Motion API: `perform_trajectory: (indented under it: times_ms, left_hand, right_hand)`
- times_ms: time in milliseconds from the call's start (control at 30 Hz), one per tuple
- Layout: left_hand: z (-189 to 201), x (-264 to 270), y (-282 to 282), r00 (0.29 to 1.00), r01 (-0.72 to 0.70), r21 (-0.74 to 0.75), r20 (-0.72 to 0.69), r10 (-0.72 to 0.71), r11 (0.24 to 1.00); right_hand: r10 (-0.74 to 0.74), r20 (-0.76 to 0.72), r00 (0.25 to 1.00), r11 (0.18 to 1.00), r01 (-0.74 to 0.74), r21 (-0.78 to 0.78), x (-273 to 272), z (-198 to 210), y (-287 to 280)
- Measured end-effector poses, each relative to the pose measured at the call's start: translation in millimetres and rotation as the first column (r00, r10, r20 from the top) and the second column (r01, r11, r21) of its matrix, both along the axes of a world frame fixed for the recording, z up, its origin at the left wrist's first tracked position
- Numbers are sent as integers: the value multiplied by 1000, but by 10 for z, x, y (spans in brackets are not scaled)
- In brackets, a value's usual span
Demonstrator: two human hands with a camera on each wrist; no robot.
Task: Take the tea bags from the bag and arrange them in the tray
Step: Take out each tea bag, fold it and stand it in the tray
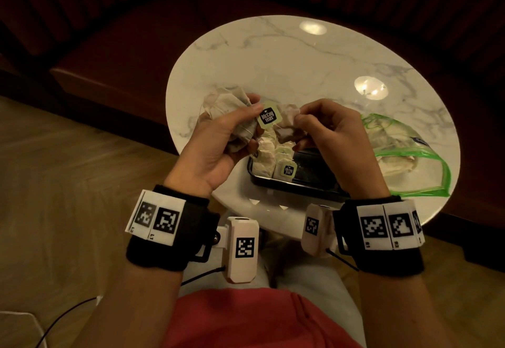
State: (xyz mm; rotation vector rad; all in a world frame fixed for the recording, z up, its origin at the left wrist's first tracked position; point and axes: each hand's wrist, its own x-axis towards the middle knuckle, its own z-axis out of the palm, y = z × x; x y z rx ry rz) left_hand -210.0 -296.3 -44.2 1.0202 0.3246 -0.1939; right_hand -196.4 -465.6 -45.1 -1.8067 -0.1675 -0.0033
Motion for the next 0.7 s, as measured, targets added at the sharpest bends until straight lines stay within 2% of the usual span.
perform_trajectory:
  times_ms: [100, 233, 400, 533, 700]
  left_hand:
    - [-3, 10, -4, 1000, -18, -28, -8, 17, 999]
    - [13, 12, -12, 999, -37, -60, 12, 38, 998]
    - [5, 6, 2, 994, -63, 66, 90, 57, 996]
    - [8, -1, -7, 992, -59, 96, 116, 48, 994]
    - [21, -9, -29, 993, -46, 39, 108, 42, 998]
  right_hand:
    - [13, -26, 1000, 999, -11, 53, 6, -8, -1]
    - [100, -64, 993, 990, -93, 103, -15, -12, 5]
    - [153, -50, 987, 987, -150, 60, -31, -10, 10]
    - [166, -59, 984, 985, -163, 51, -24, -25, 17]
    - [169, -122, 978, 962, -136, 237, -28, -46, 80]
